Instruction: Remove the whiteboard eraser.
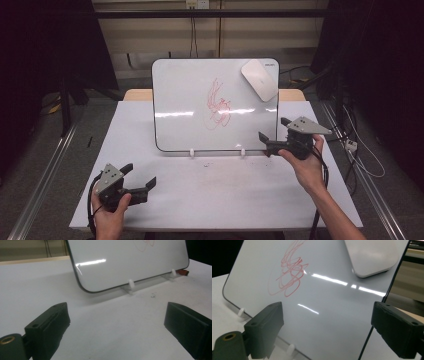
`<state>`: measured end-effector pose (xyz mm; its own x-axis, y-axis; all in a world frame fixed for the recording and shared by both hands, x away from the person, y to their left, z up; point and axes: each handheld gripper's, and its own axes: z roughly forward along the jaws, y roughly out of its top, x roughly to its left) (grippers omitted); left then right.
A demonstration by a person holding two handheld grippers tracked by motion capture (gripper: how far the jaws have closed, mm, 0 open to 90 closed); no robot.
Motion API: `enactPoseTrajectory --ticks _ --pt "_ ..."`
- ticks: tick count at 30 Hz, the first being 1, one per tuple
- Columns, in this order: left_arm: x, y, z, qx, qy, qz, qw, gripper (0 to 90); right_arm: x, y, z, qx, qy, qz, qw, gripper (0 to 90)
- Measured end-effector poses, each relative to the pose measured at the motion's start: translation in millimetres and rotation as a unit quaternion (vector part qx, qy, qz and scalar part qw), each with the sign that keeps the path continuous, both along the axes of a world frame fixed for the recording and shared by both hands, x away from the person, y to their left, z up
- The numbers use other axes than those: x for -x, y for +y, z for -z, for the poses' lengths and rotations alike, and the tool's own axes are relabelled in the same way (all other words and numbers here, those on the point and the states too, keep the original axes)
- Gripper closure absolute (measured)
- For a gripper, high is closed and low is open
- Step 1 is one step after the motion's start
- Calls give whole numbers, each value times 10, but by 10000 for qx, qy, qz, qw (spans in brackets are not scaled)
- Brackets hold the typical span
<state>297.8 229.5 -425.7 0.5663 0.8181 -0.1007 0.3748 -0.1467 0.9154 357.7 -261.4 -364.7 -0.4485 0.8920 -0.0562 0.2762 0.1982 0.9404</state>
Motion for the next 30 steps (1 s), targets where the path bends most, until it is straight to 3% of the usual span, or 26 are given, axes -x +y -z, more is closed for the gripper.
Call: enactPoseTrajectory --ticks 6,15,17,24,30 --pt "-18 35 2 39 34 -87 9999 59 -168 -51 -162 71 -78 134 9999 113" --pt "-18 1 13 4 61 39 10000 59 -490 -79 -355 490 31 308 9983 25" --pt "-17 1 12 14 62 48 10000 59 -550 -68 -406 613 40 281 9977 24" --pt "-34 2 8 18 61 20 10000 59 -688 -2 -552 598 77 95 9981 59" --pt "-34 -6 9 -1 66 55 10000 58 -792 64 -572 813 -12 25 9967 64"
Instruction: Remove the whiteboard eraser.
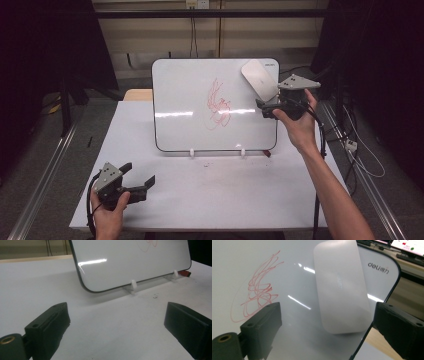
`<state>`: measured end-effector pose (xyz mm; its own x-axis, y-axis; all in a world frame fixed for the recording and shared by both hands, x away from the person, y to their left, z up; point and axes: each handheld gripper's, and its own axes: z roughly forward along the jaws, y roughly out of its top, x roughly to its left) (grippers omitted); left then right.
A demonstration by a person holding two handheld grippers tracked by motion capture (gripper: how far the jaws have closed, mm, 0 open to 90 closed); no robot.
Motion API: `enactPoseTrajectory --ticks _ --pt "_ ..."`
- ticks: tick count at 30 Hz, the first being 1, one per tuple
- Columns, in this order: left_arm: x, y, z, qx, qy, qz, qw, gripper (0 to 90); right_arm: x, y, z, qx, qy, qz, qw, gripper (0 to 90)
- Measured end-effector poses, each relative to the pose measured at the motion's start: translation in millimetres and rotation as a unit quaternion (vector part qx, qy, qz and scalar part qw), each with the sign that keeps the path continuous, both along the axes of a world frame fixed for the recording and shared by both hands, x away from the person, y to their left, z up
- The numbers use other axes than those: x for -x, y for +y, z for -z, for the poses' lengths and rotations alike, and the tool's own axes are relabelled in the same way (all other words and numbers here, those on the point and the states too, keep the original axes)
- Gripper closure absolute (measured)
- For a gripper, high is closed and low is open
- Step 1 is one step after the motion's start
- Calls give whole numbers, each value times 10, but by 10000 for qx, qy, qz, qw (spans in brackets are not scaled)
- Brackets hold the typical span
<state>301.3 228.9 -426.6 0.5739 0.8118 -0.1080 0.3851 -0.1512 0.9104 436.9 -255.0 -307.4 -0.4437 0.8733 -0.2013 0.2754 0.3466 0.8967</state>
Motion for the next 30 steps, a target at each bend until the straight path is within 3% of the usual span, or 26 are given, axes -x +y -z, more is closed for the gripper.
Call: enactPoseTrajectory --ticks 4,12,23,30 --pt "-9 -7 6 -23 17 41 10000 58 -94 16 -21 32 -50 77 10000 76" --pt "-20 -20 11 -12 48 77 10000 58 -297 64 -82 345 -175 244 9990 112" --pt "-34 -17 17 38 96 138 9999 58 -488 188 -28 612 -90 283 9977 146" --pt "-36 -11 19 40 91 139 9999 59 -582 204 40 772 -15 313 9965 227"
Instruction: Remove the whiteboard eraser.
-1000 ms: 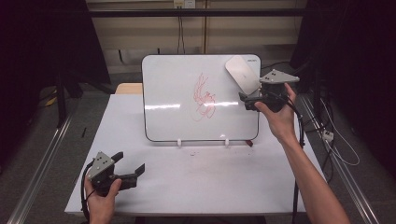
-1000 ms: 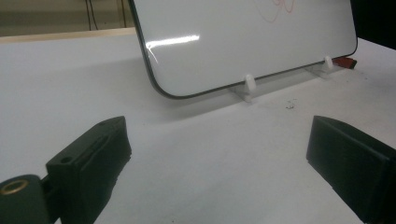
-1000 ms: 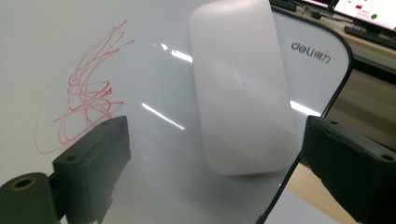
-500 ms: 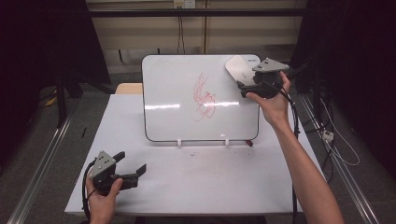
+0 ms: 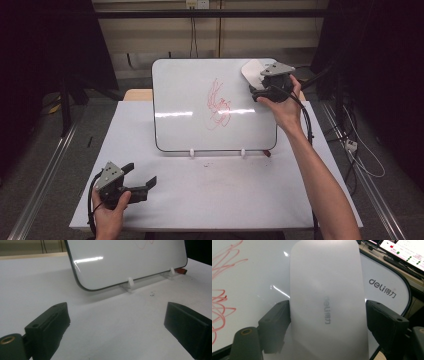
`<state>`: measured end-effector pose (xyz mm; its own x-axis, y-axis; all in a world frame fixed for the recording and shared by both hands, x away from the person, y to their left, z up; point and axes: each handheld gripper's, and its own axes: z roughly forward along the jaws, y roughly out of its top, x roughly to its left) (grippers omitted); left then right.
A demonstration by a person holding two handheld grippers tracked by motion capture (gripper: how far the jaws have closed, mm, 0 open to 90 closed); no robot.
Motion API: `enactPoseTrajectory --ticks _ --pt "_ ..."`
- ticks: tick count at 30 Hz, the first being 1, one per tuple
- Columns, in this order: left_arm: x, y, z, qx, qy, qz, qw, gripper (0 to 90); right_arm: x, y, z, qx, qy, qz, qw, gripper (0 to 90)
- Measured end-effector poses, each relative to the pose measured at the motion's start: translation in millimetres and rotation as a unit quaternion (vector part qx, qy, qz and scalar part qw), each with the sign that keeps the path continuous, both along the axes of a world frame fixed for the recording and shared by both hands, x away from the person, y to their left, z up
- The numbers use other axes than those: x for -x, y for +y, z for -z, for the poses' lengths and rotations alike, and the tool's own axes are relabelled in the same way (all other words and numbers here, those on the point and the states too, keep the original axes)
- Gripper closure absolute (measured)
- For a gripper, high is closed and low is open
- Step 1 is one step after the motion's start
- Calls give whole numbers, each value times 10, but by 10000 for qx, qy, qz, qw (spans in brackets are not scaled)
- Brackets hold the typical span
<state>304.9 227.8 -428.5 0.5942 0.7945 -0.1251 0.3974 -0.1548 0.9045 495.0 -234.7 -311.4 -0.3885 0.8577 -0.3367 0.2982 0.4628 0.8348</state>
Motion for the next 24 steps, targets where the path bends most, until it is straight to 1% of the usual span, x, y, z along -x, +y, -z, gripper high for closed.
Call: enactPoseTrajectory --ticks 2,4,6,11,14,15,16,18,20,21,24 --pt "-4 -1 1 -30 17 16 10000 58 -8 10 9 3 -9 -10 10000 252" --pt "-5 -3 4 -38 22 29 10000 59 -13 30 14 80 -11 2 10000 284" --pt "0 -5 3 -16 23 30 10000 59 -22 38 17 137 -26 16 9999 294" --pt "0 -28 -5 -10 -14 6 10000 59 -31 51 4 189 41 56 9998 301" --pt "-14 -67 -6 -93 -30 113 9999 59 -35 67 -13 196 128 105 9997 304" --pt "-19 -82 -3 -85 -33 136 9999 59 -36 68 -20 200 152 108 9996 305" --pt "-27 -91 -2 -118 -34 178 9998 59 -37 65 -30 194 187 99 9996 306" --pt "-43 -111 4 -115 -24 210 9997 59 -40 60 -47 146 271 96 9995 307" --pt "-55 -124 9 -147 -8 256 9996 59 -45 60 -63 154 328 89 9993 308" --pt "-57 -132 11 -122 -2 262 9996 58 -46 57 -68 122 354 85 9993 308" --pt "-59 -133 11 -120 5 269 9996 59 -48 30 -82 -101 436 49 9990 309"
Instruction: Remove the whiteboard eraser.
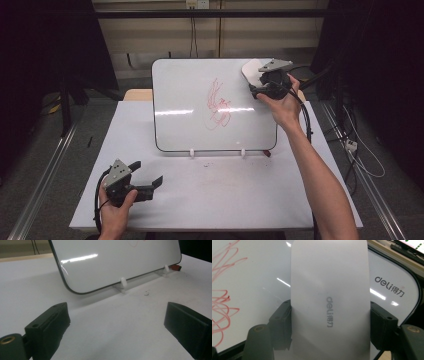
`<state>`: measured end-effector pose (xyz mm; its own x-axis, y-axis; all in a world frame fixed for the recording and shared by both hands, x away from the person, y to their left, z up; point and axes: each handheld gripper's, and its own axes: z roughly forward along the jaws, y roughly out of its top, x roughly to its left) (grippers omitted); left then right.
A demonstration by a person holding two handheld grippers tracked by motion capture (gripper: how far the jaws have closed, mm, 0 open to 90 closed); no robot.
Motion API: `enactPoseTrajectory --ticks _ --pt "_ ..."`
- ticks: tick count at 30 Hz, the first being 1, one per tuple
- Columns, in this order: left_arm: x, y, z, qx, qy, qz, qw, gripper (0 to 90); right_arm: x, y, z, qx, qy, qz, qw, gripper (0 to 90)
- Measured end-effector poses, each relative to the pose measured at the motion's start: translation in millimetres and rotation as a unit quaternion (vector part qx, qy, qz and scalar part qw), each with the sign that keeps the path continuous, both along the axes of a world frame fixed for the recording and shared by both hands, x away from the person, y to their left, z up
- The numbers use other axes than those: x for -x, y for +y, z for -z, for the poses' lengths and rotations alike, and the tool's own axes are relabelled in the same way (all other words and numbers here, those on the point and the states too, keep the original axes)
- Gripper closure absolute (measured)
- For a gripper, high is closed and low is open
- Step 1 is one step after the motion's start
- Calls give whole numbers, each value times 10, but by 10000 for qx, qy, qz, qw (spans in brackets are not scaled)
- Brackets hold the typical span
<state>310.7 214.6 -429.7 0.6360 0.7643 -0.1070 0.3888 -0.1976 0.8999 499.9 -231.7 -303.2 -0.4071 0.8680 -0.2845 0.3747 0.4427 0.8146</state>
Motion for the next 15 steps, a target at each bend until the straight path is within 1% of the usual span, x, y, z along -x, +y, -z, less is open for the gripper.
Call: enactPoseTrajectory --ticks 1,3,5,6,8,10,11,13,15 --pt "0 0 2 26 10 -5 10000 59 0 -14 -2 -88 25 -22 10000 309" --pt "-1 13 0 -13 1 1 10000 59 2 -31 -7 -176 46 -56 9998 310" --pt "-2 17 1 -7 10 -8 10000 59 5 -52 -12 -325 82 -91 9994 310" --pt "0 23 -1 34 6 -32 10000 59 8 -64 -12 -381 118 -121 9991 310" --pt "1 31 -3 38 7 -45 10000 58 9 -78 -7 -473 142 -146 9987 311" --pt "8 35 -2 66 2 -68 10000 59 13 -91 -6 -510 146 -185 9984 311" --pt "9 44 -3 18 -2 -56 10000 58 16 -95 -7 -554 155 -232 9981 311" --pt "14 54 -2 17 -3 -81 10000 59 49 -93 -33 -623 47 -309 9976 311" --pt "15 69 0 27 6 -97 9999 59 87 -93 -86 -760 -40 -395 9963 311"
